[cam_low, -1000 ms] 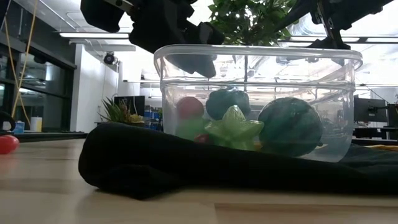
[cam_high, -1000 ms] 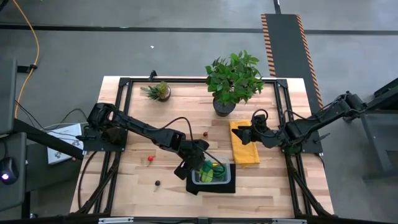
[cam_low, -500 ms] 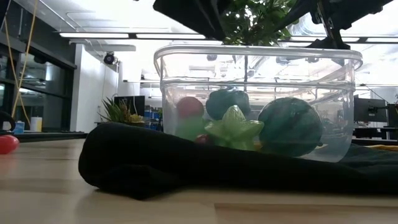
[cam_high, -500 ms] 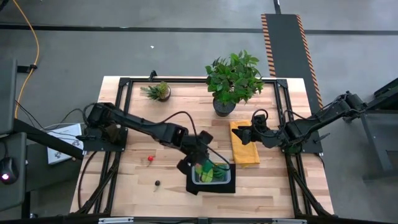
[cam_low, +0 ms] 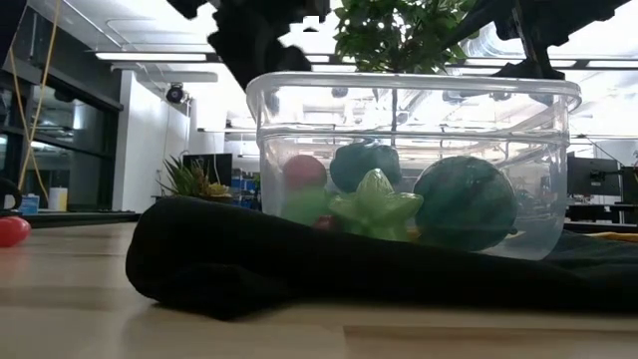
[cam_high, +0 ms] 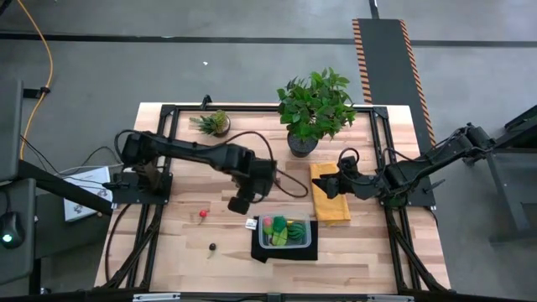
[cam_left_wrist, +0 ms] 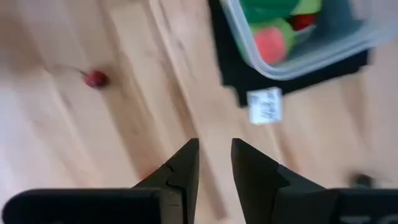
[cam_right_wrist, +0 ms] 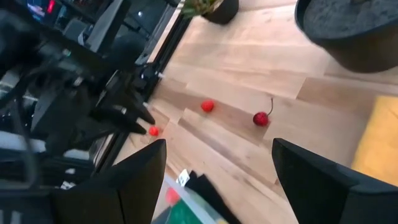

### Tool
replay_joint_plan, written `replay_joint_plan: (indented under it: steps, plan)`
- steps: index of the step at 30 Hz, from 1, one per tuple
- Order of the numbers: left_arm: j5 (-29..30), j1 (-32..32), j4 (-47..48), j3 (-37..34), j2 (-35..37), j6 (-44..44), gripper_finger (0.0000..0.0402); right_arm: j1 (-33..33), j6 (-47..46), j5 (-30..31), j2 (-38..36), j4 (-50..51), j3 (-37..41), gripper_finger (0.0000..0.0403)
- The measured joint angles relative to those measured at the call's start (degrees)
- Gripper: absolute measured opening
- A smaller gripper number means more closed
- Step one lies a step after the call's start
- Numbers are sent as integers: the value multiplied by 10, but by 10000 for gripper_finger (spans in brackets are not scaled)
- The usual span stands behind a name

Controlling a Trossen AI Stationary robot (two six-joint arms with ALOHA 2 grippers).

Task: Pick and placing Produce into tupperware
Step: Put the raspberry into the transparent bin

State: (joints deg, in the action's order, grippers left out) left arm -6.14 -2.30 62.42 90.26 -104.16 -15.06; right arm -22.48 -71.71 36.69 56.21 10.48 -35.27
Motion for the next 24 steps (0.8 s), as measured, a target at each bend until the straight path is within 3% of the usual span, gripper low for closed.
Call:
replay_joint_plan:
  steps: [3,9,14,24]
  plan:
    - [-48,-18,26,0,1,20,71,0,1,-3,0,-1,0,282]
    - [-52,-25,28,-49,57,44,31,0,8,-3,0,0,0,282]
    - [-49,-26,0,-148,155,106,3,0,12,-3,0,-1,0,282]
    - [-16,-26,-63,-336,391,280,23,0,12,-1,0,-5,0,282]
